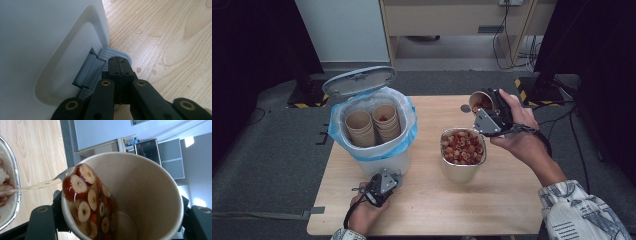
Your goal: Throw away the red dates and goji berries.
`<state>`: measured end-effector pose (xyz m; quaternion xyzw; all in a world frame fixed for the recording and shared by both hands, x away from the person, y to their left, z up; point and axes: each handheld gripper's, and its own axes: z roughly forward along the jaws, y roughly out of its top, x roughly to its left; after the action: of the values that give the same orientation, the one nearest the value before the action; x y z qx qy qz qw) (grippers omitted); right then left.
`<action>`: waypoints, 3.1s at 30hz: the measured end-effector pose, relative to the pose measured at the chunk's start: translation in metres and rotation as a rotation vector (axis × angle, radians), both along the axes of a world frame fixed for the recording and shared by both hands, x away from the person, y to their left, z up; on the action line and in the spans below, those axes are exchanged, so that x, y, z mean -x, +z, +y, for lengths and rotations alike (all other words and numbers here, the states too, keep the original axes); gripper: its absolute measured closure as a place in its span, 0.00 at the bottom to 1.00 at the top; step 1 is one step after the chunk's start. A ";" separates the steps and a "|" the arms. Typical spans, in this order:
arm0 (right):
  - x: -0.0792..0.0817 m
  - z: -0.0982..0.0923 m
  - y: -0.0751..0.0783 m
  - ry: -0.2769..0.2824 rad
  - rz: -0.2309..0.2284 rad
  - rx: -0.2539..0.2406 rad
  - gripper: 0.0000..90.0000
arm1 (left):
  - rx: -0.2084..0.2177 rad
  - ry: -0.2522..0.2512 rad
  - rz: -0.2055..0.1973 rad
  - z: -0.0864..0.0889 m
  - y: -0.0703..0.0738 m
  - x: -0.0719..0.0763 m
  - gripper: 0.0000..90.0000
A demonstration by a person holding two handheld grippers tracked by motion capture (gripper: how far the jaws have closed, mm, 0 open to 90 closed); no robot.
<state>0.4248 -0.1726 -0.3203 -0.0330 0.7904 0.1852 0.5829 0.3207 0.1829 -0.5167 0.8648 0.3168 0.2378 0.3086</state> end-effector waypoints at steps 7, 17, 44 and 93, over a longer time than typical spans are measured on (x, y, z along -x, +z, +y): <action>0.000 0.001 -0.002 0.000 -0.013 0.040 0.32 | 0.001 0.000 0.000 0.000 0.000 0.000 1.00; 0.002 0.002 0.002 0.006 -0.033 0.071 0.32 | 0.000 0.001 0.003 0.000 0.000 0.000 1.00; 0.005 0.007 0.007 0.019 -0.086 0.187 0.32 | 0.002 0.001 0.002 0.000 0.000 0.000 1.00; 0.010 0.026 0.026 0.038 -0.208 0.413 0.32 | 0.004 0.001 0.005 0.000 0.000 0.000 1.00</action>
<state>0.4153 -0.1462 -0.2940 -0.1856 0.7464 0.0261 0.6385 0.3211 0.1833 -0.5164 0.8645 0.3185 0.2352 0.3096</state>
